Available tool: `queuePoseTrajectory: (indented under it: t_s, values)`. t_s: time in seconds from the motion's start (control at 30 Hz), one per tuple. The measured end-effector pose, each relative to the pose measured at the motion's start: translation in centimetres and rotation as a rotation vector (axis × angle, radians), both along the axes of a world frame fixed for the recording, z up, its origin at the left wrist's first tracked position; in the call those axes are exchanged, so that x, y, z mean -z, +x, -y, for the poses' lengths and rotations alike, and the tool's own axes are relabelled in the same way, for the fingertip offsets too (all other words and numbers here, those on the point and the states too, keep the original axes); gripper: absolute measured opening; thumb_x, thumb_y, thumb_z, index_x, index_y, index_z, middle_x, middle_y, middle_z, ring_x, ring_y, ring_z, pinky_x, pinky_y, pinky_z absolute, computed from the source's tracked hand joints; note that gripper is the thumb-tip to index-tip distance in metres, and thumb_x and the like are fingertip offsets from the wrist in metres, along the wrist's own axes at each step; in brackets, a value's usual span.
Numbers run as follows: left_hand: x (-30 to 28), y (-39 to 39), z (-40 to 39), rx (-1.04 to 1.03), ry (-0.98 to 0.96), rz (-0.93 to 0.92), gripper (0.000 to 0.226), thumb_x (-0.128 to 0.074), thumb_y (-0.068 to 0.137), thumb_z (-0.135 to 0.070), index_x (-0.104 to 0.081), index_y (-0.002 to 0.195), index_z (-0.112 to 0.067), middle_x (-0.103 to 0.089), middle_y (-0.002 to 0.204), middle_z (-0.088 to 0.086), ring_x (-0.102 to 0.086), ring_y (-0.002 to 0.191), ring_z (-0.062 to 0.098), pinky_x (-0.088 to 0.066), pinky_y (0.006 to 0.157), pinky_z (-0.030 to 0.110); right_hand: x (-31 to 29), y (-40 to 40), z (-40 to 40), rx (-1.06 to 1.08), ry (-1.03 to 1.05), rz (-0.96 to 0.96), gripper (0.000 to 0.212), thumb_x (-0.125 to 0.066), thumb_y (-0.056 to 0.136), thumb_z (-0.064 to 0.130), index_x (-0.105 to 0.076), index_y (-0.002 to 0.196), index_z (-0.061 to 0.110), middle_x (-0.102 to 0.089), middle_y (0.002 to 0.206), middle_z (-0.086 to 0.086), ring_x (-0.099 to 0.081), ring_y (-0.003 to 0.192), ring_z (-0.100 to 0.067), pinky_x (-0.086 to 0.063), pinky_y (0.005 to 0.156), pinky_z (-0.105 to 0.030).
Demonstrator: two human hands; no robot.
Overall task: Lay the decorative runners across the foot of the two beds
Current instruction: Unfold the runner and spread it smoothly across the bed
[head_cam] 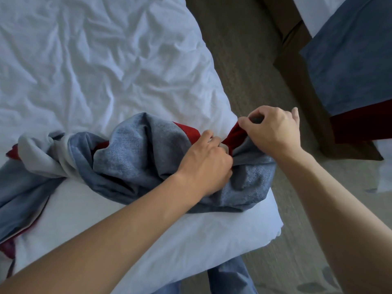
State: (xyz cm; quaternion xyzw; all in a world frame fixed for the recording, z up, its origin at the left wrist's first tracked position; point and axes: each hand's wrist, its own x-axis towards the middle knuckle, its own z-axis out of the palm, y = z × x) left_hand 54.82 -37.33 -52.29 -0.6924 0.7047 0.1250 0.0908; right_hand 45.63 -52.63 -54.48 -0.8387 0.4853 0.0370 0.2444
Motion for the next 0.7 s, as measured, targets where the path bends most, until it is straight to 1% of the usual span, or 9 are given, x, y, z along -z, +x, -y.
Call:
queuePoseTrajectory:
  t_s: [0.07, 0.13, 0.2, 0.3, 0.37, 0.47, 0.53, 0.63, 0.7]
  values:
    - [0.1, -0.1, -0.4, -0.007, -0.010, -0.020, 0.034, -0.046, 0.093, -0.039, -0.073, 0.092, -0.017, -0.068, 0.090, 0.000, -0.057, 0.093, 0.025, -0.033, 0.100, 0.040, 0.2, 1.2, 0.3, -0.070, -0.046, -0.102, 0.026, -0.063, 0.086, 0.048, -0.070, 0.083, 0.023, -0.068, 0.078, 0.005, -0.060, 0.090, -0.018, -0.004, 0.120, -0.052]
    - [0.3, 0.0, -0.9, -0.009, -0.010, -0.033, 0.032, -0.049, 0.092, -0.040, -0.073, 0.089, -0.019, -0.069, 0.087, -0.001, -0.057, 0.091, 0.024, -0.035, 0.099, 0.040, 0.3, 2.2, 0.3, -0.152, -0.019, -0.215, 0.018, -0.063, 0.086, 0.035, -0.071, 0.082, 0.019, -0.069, 0.078, 0.000, -0.062, 0.090, -0.022, -0.006, 0.121, -0.053]
    - [0.6, 0.0, -1.4, -0.017, 0.014, -0.042, 0.032, -0.047, 0.092, -0.041, -0.073, 0.092, -0.021, -0.069, 0.089, -0.003, -0.056, 0.094, 0.023, -0.034, 0.098, 0.039, 0.5, 2.7, 0.1, -0.203, 0.026, -0.247, 0.012, -0.060, 0.085, 0.022, -0.072, 0.084, 0.018, -0.070, 0.082, -0.002, -0.063, 0.092, -0.025, -0.007, 0.121, -0.054]
    - [0.8, 0.1, -2.0, -0.021, 0.072, -0.067, 0.033, -0.045, 0.093, -0.041, -0.073, 0.097, -0.023, -0.069, 0.093, -0.004, -0.054, 0.102, 0.024, -0.032, 0.099, 0.039, 0.6, 2.7, -0.1, -0.174, -0.012, -0.103, 0.016, -0.058, 0.086, 0.016, -0.073, 0.088, 0.022, -0.072, 0.087, 0.000, -0.061, 0.098, -0.023, -0.007, 0.121, -0.052]
    - [0.7, 0.1, -1.9, -0.038, 0.107, -0.077, 0.035, -0.044, 0.094, -0.044, -0.072, 0.097, -0.023, -0.068, 0.094, -0.004, -0.054, 0.105, 0.023, -0.031, 0.100, 0.040, 0.5, 2.5, -0.1, -0.107, -0.085, -0.001, 0.016, -0.058, 0.087, 0.016, -0.073, 0.090, 0.023, -0.072, 0.089, 0.003, -0.060, 0.100, -0.023, -0.014, 0.120, -0.053]
    - [-0.2, 0.5, 0.6, -0.148, 0.047, -0.108, 0.042, -0.041, 0.095, -0.051, -0.070, 0.084, -0.022, -0.068, 0.087, -0.001, -0.061, 0.089, 0.023, -0.033, 0.093, 0.041, 0.6, 2.1, -0.3, -0.069, -0.105, 0.077, 0.017, -0.056, 0.086, 0.015, -0.071, 0.091, 0.021, -0.071, 0.092, 0.003, -0.059, 0.101, -0.022, -0.019, 0.118, -0.053]
    - [-0.7, 1.5, 2.9, -0.268, -0.083, -0.160, 0.035, -0.045, 0.095, -0.043, -0.069, 0.082, -0.021, -0.069, 0.084, 0.002, -0.062, 0.083, 0.027, -0.034, 0.085, 0.041, 0.6, 1.9, -0.7, -0.046, -0.070, 0.128, 0.017, -0.055, 0.084, 0.014, -0.070, 0.091, 0.020, -0.070, 0.094, 0.003, -0.059, 0.102, -0.022, -0.014, 0.120, -0.049]
    - [0.0, 4.2, 5.4, -0.397, -0.124, -0.224, 0.019, -0.051, 0.093, -0.028, -0.067, 0.100, -0.021, -0.069, 0.099, 0.005, -0.061, 0.096, 0.030, -0.037, 0.086, 0.041, 0.0, 1.1, -0.9, -0.035, -0.086, 0.216, 0.016, -0.056, 0.082, 0.011, -0.068, 0.090, 0.019, -0.070, 0.094, 0.004, -0.060, 0.100, -0.021, -0.014, 0.121, -0.045]
    - [1.5, 5.5, 6.1, -0.417, -0.015, -0.273, 0.028, -0.054, 0.093, -0.025, -0.063, 0.119, -0.021, -0.067, 0.115, 0.003, -0.058, 0.109, 0.028, -0.040, 0.094, 0.040, -0.6, 0.4, -0.8, -0.069, -0.139, 0.320, 0.015, -0.060, 0.080, 0.008, -0.069, 0.089, 0.017, -0.070, 0.093, 0.003, -0.061, 0.097, -0.020, -0.020, 0.118, -0.040]
